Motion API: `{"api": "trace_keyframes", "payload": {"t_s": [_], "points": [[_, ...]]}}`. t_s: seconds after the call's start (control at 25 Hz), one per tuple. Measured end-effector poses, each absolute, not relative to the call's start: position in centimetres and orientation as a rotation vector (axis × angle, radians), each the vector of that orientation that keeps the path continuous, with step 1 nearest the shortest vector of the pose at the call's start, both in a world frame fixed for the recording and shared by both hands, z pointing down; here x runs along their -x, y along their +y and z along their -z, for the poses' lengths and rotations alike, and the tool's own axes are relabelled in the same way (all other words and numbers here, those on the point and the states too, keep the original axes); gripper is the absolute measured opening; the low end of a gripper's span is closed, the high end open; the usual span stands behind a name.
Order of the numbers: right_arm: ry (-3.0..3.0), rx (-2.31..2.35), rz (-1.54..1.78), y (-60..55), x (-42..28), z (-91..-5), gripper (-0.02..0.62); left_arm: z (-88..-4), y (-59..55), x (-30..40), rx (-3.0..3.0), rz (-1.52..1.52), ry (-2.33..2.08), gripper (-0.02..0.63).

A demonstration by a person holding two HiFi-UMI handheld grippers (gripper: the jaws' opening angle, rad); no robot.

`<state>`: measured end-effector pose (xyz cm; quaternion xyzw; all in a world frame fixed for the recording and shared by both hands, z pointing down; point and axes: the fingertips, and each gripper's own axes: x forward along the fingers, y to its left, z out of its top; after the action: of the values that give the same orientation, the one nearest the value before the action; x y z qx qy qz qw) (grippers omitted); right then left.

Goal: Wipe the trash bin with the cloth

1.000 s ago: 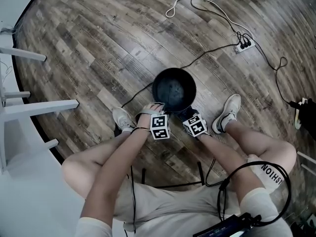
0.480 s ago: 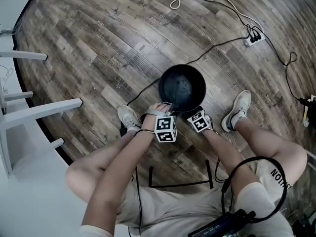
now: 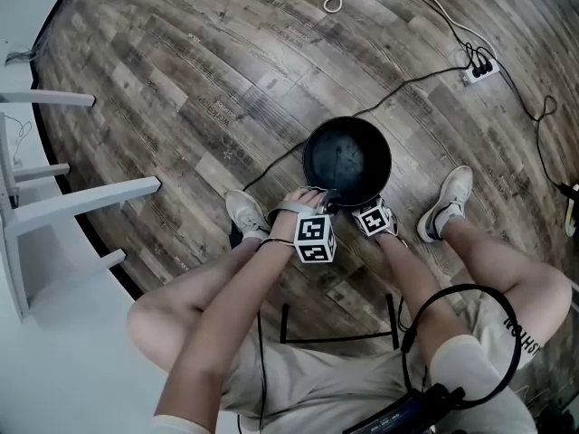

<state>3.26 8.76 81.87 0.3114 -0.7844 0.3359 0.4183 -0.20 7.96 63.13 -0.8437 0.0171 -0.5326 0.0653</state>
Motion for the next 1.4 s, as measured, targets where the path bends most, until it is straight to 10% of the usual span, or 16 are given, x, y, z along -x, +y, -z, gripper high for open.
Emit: {"api": "trace_keyframes", "payload": {"t_s": [1.4], "points": [[-2.26,-0.812,-0.811,9.6,-4.5,-60.1,0.078,-62.8,7.7,-0.2,2.49,1.603,0.039,0.097]]}}
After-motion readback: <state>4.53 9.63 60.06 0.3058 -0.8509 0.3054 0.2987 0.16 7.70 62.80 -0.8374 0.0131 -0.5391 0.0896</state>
